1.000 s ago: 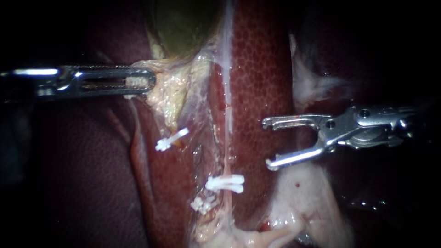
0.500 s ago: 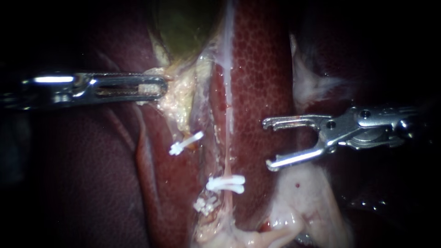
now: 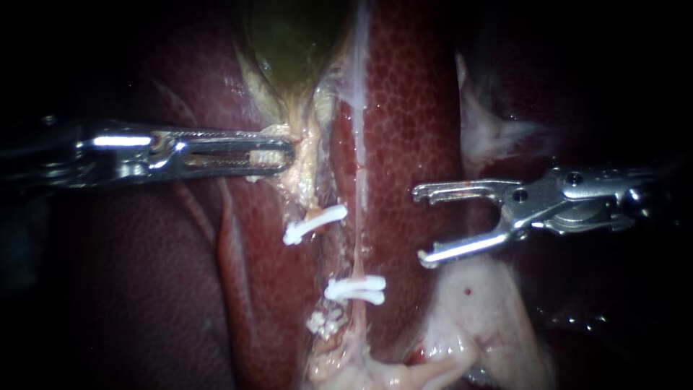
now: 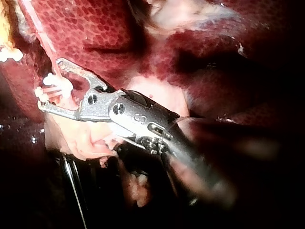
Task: Going back second clip right tube
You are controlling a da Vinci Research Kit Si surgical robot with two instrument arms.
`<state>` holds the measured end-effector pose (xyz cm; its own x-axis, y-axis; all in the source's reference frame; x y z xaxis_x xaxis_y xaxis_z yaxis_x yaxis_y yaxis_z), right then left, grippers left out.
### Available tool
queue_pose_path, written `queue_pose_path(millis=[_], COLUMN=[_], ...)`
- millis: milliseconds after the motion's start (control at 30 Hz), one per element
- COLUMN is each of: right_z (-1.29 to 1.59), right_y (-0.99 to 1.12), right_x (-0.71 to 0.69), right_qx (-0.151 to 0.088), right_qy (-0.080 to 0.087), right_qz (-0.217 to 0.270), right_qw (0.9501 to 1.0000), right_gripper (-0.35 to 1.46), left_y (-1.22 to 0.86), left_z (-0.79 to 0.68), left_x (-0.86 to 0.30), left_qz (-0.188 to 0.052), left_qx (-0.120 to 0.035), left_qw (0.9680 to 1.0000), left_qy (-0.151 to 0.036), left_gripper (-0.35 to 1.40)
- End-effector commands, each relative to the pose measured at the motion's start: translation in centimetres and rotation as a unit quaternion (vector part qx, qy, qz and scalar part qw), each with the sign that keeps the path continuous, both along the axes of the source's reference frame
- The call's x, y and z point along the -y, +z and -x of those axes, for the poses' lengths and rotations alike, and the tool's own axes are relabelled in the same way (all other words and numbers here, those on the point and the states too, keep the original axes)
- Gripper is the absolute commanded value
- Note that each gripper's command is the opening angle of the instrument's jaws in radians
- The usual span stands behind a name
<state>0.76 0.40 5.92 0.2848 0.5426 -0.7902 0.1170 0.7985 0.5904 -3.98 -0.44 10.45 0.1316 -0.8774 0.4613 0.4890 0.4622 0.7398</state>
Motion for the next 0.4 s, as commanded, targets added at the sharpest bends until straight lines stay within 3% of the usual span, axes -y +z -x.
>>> queue_pose_path(millis=[33, 400], right_z=[0.0, 0.0], right_y=[-0.01, -0.01], right_x=[-0.01, -0.01], right_qx=[0.0, -0.003], right_qy=[0.0, 0.005], right_qz=[0.0, -0.001], right_qw=[1.0, 1.0], right_gripper=[0.6, 0.6], left_y=[0.0, 0.0], left_z=[0.0, -0.01], left_x=[0.0, -0.01], left_qz=[0.0, 0.0], left_qx=[0.0, 0.001], left_qw=[1.0, 1.0], left_qy=[0.0, 0.0], left_gripper=[-0.35, -0.35])
